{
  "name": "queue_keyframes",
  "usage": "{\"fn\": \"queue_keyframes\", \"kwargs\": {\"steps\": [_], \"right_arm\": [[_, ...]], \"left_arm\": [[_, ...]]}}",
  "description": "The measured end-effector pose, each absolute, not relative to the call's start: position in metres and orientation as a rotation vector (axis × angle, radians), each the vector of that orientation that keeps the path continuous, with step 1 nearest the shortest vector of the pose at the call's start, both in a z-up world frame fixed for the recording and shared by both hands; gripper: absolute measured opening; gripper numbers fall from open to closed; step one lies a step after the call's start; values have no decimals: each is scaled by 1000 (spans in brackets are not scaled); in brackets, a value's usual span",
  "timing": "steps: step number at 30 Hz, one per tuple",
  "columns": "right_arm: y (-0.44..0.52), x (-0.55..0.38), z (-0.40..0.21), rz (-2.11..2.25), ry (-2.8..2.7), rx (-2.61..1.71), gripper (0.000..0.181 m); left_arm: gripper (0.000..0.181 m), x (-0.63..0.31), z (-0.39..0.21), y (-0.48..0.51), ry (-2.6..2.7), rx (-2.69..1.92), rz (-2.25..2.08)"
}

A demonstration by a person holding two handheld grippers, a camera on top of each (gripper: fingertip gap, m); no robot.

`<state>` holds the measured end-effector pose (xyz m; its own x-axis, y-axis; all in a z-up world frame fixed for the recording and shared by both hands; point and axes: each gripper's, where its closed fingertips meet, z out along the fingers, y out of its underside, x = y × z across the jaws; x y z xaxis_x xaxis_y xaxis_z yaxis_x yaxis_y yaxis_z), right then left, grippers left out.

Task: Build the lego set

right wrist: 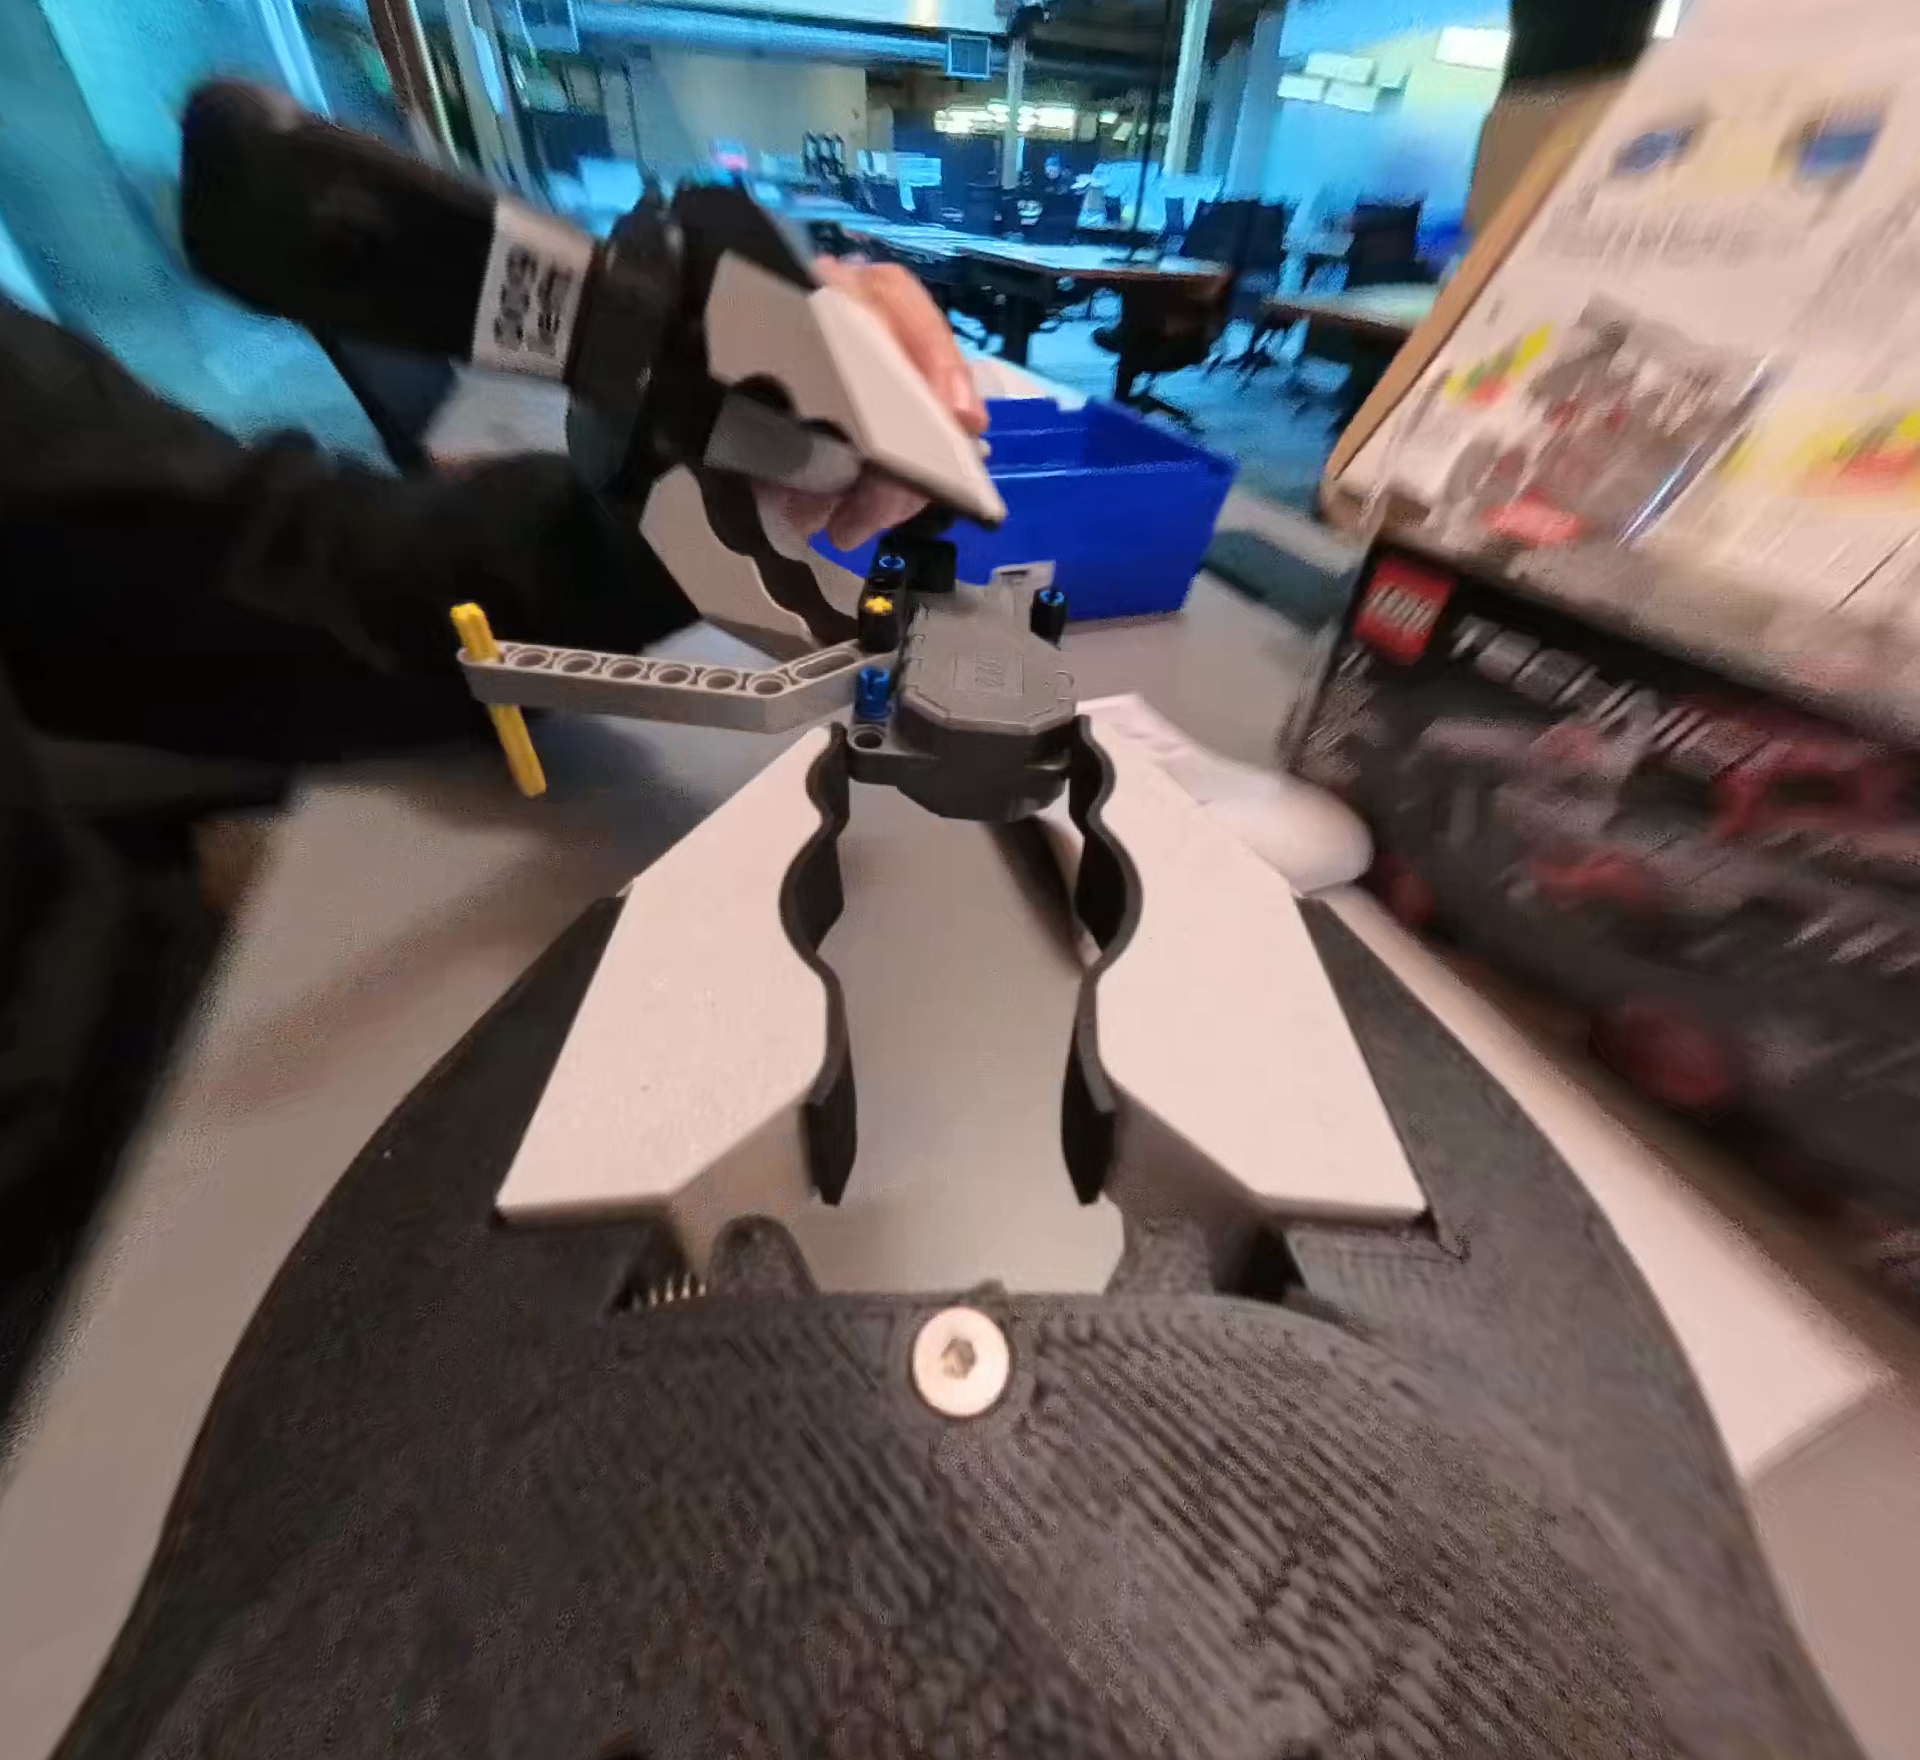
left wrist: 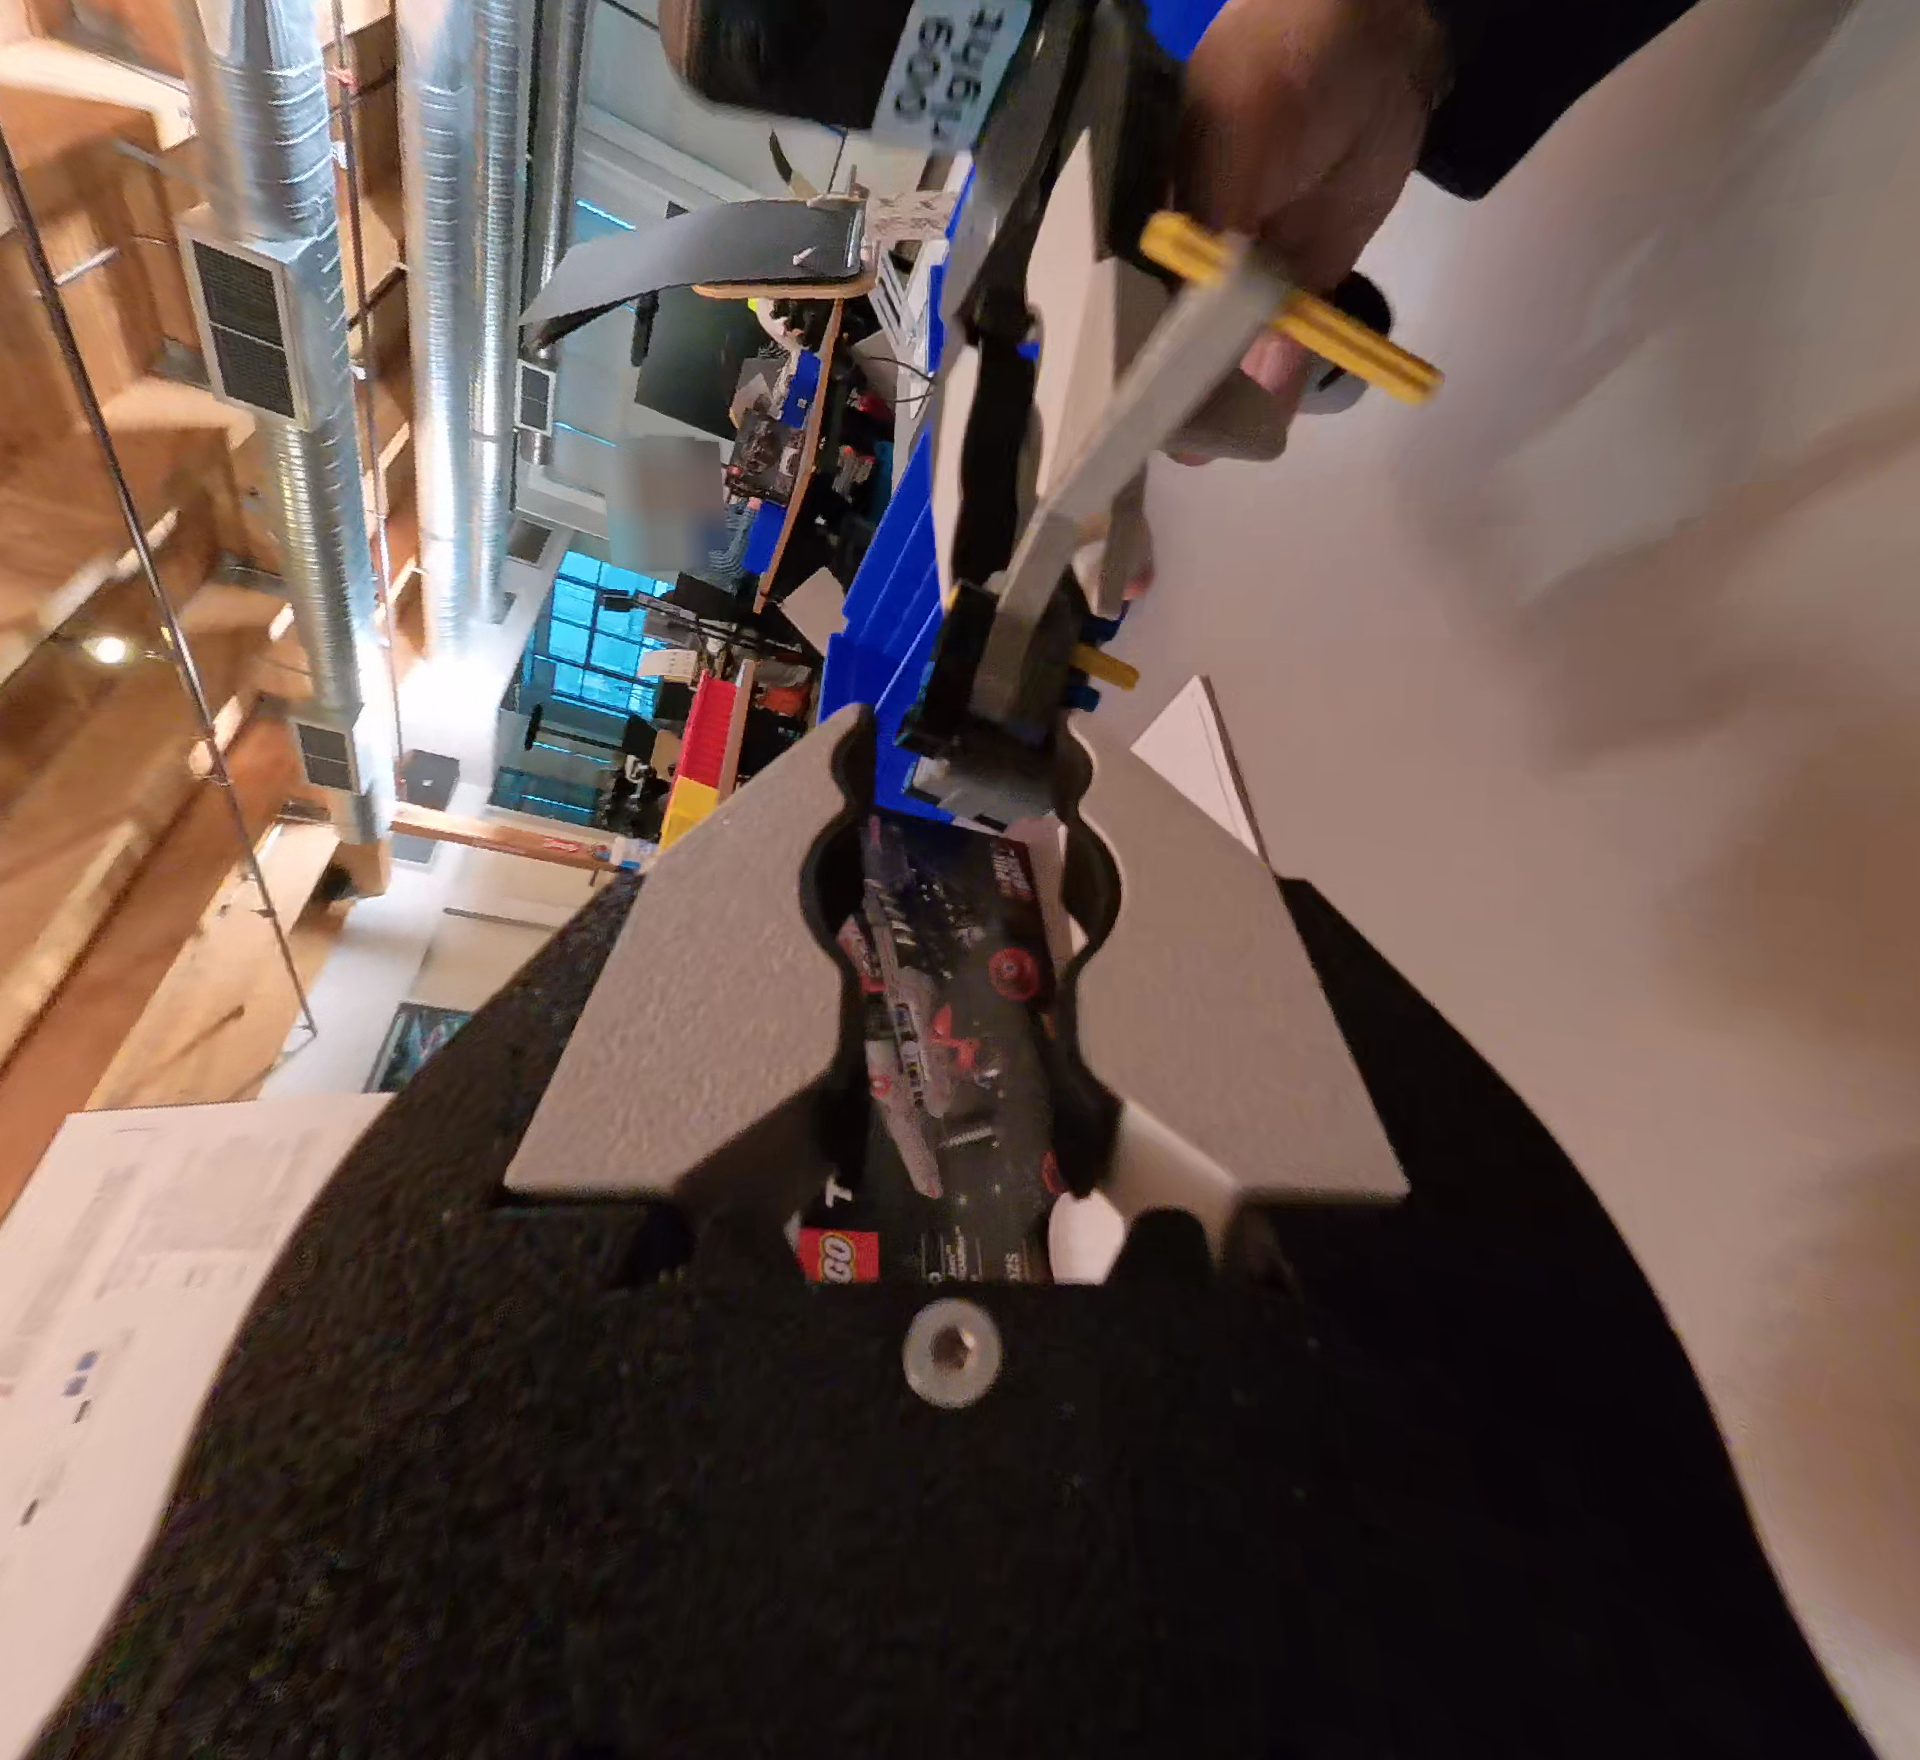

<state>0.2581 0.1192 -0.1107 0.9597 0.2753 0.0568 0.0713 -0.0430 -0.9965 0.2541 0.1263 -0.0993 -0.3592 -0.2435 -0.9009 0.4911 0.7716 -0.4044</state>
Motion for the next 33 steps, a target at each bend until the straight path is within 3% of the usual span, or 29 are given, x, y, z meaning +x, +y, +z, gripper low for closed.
{"fn": "queue_keyframes", "kwargs": {"steps": [7,13,25,30,33], "right_arm": [[116,261,-95,-657,-645,-1503,41],[110,238,-77,-500,-657,-1331,40],[84,198,-46,6,-627,-1050,41],[87,191,-50,15,-654,-1051,40],[90,195,-55,-41,-671,-1094,41]], "left_arm": [[42,246,-82,128,1765,148,-879],[37,234,-71,127,1810,104,-1023],[54,211,-66,110,1959,10,-1426],[34,201,-68,100,1985,84,-1433],[34,204,-71,103,1984,93,-1370]]}}
